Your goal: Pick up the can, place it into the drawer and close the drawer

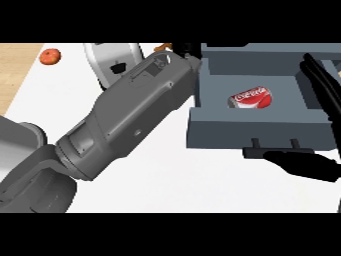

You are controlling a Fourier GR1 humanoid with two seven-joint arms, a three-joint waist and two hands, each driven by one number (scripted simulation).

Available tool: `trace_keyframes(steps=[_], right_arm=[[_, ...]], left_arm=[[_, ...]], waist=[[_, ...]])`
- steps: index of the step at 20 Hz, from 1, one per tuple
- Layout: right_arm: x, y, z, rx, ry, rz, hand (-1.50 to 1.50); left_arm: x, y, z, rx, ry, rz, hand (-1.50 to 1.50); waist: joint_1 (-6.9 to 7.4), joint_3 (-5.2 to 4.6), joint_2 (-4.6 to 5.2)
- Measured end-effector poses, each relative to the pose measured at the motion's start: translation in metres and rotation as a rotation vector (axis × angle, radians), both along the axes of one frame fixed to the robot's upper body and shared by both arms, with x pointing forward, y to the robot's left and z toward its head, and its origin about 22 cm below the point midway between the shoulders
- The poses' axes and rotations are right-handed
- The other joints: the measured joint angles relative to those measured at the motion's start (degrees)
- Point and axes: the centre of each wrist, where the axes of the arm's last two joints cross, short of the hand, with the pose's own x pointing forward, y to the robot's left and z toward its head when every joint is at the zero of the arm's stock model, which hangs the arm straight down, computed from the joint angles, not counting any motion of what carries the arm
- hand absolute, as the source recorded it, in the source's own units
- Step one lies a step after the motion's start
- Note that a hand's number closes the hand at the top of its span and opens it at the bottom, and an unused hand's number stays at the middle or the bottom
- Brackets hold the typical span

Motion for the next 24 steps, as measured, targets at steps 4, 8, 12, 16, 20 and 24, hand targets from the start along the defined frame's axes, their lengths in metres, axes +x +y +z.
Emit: trace_keyframes(steps=[4, 8, 12, 16, 20, 24], right_arm=[[0.030, 0.017, -0.015, -0.105, 0.013, 0.000, -1.50], [0.060, 0.037, -0.026, -0.221, 0.029, 0.002, -1.50], [0.088, 0.049, -0.042, -0.329, 0.044, -0.024, -1.50], [0.110, 0.054, -0.066, -0.373, 0.056, -0.063, -1.50], [0.128, 0.058, -0.089, -0.408, 0.076, -0.098, -1.50], [0.145, 0.057, -0.100, -0.455, 0.043, -0.125, -1.50]], left_arm=[[0.001, 0.007, 0.006, -0.004, 0.007, 0.012, -1.50], [0.003, 0.019, 0.002, 0.007, 0.008, 0.021, -1.50], [0.007, 0.037, 0.007, 0.011, 0.002, 0.036, -1.50], [0.010, 0.057, 0.015, 0.017, 0.005, 0.049, -1.50], [0.006, 0.071, 0.023, 0.015, 0.002, 0.059, -1.50], [0.005, 0.083, 0.026, 0.023, 0.004, 0.072, -1.50]], waist=[[0.49, -0.01, -0.13], [0.96, -0.01, -0.18], [1.04, 0.00, -0.14], [1.19, 0.02, -0.20], [1.34, 0.04, -0.26], [1.40, -0.40, -0.58]])
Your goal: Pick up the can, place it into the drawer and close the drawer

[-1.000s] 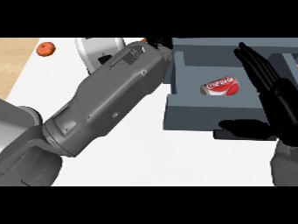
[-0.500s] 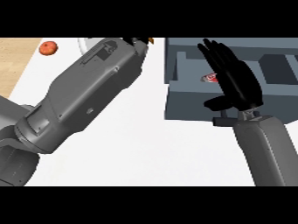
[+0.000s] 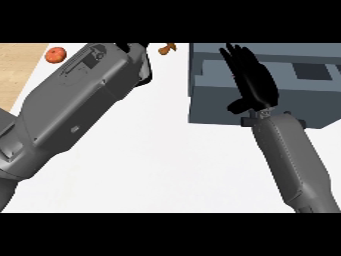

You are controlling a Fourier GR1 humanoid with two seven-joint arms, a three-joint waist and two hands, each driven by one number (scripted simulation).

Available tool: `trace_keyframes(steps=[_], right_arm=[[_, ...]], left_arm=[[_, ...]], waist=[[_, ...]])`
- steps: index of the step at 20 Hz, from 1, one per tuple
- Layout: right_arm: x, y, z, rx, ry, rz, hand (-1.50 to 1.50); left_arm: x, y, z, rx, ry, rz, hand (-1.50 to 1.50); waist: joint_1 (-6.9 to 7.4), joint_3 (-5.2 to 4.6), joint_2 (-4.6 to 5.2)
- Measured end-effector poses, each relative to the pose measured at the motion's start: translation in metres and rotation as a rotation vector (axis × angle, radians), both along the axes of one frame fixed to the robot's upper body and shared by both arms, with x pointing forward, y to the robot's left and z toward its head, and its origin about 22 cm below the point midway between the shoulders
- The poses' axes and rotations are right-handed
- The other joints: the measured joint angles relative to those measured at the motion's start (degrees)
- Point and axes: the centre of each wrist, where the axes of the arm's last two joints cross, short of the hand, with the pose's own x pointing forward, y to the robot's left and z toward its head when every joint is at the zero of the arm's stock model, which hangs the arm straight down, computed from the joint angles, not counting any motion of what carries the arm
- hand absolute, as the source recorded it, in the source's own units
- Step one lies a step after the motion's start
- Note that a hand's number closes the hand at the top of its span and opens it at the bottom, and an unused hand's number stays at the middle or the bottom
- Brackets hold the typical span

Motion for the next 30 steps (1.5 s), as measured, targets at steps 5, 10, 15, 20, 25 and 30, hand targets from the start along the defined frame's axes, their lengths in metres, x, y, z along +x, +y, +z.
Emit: trace_keyframes(steps=[5, 10, 15, 20, 25, 30], right_arm=[[0.017, -0.003, -0.008, -0.039, -0.059, -0.031, -1.50], [0.032, -0.009, -0.009, -0.049, -0.103, -0.065, -1.50], [0.044, -0.013, -0.006, -0.051, -0.129, -0.098, -1.50], [0.053, -0.012, -0.002, -0.039, -0.158, -0.136, -1.50], [0.061, -0.016, 0.008, -0.047, -0.167, -0.164, -1.50], [0.068, -0.021, 0.021, -0.072, -0.146, -0.181, -1.50]], left_arm=[[-0.002, 0.020, -0.003, -0.001, 0.001, 0.001, -1.50], [-0.008, 0.027, -0.002, -0.005, -0.001, -0.010, -1.50], [-0.013, 0.036, -0.001, -0.008, -0.001, -0.012, -1.50], [-0.019, 0.041, 0.009, 0.000, -0.015, -0.015, -1.50], [-0.023, 0.047, 0.010, 0.005, -0.020, -0.018, -1.50], [-0.028, 0.048, 0.018, 0.004, -0.024, -0.030, -1.50]], waist=[[0.52, -0.44, -0.21], [1.31, -0.46, 0.00], [1.79, -0.24, 0.47], [2.02, 0.25, 1.09], [2.68, 0.39, 1.62], [3.17, 0.73, 2.28]])
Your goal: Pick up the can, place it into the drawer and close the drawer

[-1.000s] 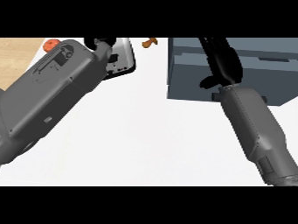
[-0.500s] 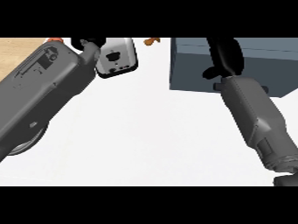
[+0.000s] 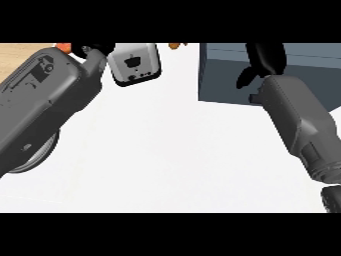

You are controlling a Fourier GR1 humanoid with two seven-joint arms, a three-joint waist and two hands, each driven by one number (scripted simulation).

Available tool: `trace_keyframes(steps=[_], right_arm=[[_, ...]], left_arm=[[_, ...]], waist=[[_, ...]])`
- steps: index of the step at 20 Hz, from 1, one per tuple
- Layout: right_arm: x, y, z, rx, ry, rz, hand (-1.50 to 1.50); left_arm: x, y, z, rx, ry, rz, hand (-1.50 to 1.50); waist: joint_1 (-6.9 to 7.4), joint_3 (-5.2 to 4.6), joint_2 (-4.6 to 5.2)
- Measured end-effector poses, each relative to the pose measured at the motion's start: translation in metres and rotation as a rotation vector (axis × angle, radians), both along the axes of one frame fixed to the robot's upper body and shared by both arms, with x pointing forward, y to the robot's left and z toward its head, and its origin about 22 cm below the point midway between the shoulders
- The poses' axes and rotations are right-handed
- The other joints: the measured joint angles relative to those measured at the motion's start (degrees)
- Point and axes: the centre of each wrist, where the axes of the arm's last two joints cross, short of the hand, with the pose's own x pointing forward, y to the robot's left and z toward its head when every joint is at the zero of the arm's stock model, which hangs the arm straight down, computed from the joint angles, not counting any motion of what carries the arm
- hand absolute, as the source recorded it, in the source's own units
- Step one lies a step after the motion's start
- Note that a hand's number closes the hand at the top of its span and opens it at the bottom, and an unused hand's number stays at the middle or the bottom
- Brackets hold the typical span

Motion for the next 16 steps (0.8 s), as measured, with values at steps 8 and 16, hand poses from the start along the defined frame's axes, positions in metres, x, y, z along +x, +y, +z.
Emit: trace_keyframes(steps=[8, 16], right_arm=[[0.005, -0.006, 0.008, 0.037, 0.096, 0.049, -1.50], [0.009, -0.004, 0.021, 0.435, 0.145, 0.148, -1.50]], left_arm=[[-0.009, 0.002, 0.000, 0.005, 0.003, -0.019, -1.50], [-0.012, 0.006, -0.005, -0.001, 0.010, -0.021, -1.50]], waist=[[0.50, 0.33, 0.34], [-0.38, 0.22, 0.03]])
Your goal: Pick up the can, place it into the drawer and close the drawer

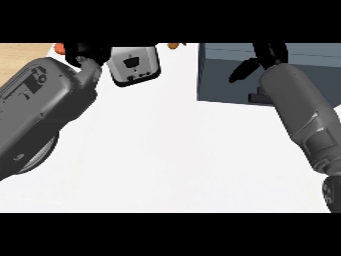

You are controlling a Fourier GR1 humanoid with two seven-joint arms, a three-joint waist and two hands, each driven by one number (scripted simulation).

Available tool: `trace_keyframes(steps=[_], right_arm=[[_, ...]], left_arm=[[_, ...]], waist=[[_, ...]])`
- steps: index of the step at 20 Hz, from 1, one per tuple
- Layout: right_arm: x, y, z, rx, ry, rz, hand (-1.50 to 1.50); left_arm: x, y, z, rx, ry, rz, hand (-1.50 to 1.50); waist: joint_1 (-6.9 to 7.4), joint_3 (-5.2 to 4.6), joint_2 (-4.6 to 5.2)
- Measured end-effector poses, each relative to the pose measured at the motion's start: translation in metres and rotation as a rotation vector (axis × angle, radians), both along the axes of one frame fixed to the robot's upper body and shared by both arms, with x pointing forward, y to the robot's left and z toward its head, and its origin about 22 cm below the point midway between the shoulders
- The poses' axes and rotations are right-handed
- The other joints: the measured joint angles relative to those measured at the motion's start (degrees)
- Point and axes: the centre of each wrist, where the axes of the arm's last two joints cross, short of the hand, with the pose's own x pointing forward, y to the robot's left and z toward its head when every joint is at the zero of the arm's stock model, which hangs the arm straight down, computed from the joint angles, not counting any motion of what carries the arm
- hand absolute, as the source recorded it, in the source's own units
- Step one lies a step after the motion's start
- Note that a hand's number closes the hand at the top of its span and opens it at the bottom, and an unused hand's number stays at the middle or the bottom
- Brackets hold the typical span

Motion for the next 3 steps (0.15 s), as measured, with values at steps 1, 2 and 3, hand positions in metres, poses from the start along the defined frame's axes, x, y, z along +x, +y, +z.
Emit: trace_keyframes(steps=[1, 2, 3], right_arm=[[0.0010, 0.0008, 0.0029, 0.049, -0.001, 0.009, -1.50], [0.0013, 0.0006, 0.0039, 0.083, 0.001, 0.015, -1.50], [0.0014, 0.0010, 0.0040, 0.114, 0.003, 0.025, -1.50]], left_arm=[[-0.0006, 0.0009, -0.0009, 0.001, 0.002, 0.001, -1.50], [-0.0009, 0.0022, -0.0021, 0.001, 0.004, 0.002, -1.50], [-0.0007, 0.0058, -0.0013, 0.003, 0.003, 0.004, -1.50]], waist=[[-0.05, -0.11, -0.23], [-0.01, -0.10, -0.15], [-0.11, -0.11, -0.15]])
